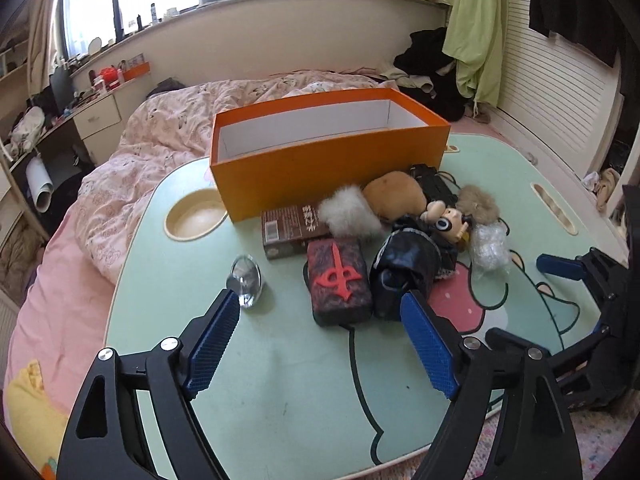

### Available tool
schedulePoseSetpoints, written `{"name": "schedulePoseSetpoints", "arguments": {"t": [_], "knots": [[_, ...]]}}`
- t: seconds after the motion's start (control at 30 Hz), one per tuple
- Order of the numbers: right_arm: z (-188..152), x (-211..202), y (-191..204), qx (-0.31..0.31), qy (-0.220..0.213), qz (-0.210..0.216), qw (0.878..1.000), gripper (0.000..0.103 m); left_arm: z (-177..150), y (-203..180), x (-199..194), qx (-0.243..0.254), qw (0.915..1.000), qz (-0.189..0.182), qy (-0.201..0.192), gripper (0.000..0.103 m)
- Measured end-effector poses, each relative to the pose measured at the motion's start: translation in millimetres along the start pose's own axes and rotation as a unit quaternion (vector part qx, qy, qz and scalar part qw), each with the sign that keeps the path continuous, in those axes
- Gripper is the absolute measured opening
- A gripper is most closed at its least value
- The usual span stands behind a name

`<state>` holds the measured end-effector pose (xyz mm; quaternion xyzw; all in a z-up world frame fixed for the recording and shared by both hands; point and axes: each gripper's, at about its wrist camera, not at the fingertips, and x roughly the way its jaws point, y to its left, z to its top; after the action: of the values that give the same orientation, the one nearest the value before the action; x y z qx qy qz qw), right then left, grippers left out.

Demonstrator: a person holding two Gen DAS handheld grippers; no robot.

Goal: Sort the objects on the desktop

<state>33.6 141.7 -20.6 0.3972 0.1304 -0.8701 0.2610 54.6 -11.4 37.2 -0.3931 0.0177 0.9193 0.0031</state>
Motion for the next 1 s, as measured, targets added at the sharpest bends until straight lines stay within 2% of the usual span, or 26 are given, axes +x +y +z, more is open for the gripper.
{"name": "schedulePoseSetpoints", "arguments": {"t": [0.07,0.13,0.2,0.23,0.27,0.3,0.37,0.53,0.63,0.73,0.87,0.93,1.0], "knots": [[0,0,0,0.0,0.0,0.0,1.0,0.103,-11,2,13,-0.014,0.9997,0.005,0.018,0.084],[0,0,0,0.0,0.0,0.0,1.0,0.103,-17,13,29,-0.045,0.9975,-0.009,0.054,0.084],[0,0,0,0.0,0.0,-0.001,1.0,0.103,-19,24,32,-0.067,0.997,-0.001,0.04,0.086],[-1,-1,0,0.001,0.0,-0.001,1.0,0.103,-20,27,33,-0.071,0.9968,0.006,0.037,0.091],[-1,-1,-1,0.002,0.0,-0.001,1.0,0.103,-21,30,37,-0.073,0.9965,0.018,0.037,0.1],[-2,-1,0,0.002,-0.001,-0.002,1.0,0.103,-23,31,41,-0.072,0.9962,0.031,0.039,0.103],[-2,-1,0,0.002,-0.001,-0.005,1.0,0.103,-26,33,43,-0.074,0.9965,0.028,0.027,0.103],[-2,0,1,0.004,0.002,-0.008,1.0,0.103,-25,38,48,-0.071,0.9968,0.027,0.025,0.103],[4,2,2,0.007,0.021,-0.01,1.0,0.103,-18,40,49,-0.066,0.9974,0.023,0.018,0.103],[27,2,1,0.02,0.032,-0.002,0.999,0.103,-18,37,47,-0.066,0.9975,0.023,0.015,0.103],[86,-14,-4,0.047,0.019,0.018,0.999,0.103,-20,33,44,-0.065,0.9976,0.022,0.011,0.103],[122,-9,-4,0.051,0.048,0.013,0.997,0.103,-21,32,44,-0.065,0.9976,0.023,0.011,0.103],[152,6,0,0.057,0.095,-0.007,0.994,0.103,-21,33,44,-0.065,0.9976,0.023,0.011,0.103]]}}
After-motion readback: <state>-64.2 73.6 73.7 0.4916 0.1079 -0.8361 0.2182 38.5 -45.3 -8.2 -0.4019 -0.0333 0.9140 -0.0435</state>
